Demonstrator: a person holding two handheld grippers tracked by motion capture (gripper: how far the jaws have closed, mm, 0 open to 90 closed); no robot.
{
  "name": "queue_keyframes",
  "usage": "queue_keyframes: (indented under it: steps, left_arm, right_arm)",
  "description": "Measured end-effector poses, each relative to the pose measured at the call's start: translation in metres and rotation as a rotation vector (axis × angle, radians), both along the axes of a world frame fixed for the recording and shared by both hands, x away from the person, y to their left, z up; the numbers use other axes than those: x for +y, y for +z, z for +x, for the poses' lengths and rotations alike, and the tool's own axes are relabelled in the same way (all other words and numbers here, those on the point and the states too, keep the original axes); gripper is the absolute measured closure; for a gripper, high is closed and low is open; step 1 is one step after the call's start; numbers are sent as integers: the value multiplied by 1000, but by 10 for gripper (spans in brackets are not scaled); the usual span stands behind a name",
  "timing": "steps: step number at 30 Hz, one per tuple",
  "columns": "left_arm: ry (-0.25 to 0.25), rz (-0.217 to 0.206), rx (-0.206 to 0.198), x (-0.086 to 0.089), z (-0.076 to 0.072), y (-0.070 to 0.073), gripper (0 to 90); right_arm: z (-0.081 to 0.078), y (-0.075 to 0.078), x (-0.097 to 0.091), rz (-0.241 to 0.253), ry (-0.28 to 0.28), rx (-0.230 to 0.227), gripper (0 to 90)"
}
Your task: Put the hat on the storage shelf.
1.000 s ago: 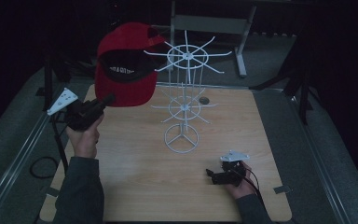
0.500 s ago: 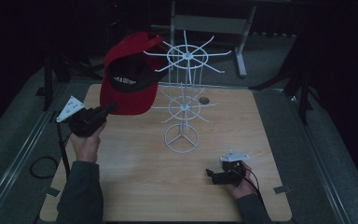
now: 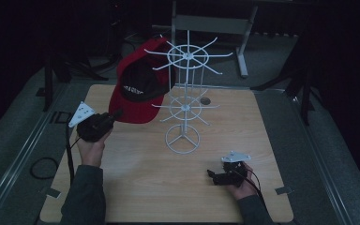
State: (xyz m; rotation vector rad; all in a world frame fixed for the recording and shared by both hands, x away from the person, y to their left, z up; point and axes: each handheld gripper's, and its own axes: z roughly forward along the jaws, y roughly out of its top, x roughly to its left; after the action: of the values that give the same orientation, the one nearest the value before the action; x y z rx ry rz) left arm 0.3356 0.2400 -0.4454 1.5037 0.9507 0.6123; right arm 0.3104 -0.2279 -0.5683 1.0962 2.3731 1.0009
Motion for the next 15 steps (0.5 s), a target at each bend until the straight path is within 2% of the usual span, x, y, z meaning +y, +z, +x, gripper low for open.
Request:
queue_keyframes:
  steps: [11,15]
  left_arm:
    - [-19,11,53,0,1,-8,832]
    - [-32,7,84,-1,3,-10,767]
  right_arm:
    - [0,0,0,0,-2,2,131]
    - [0,0,0,0,-1,1,131]
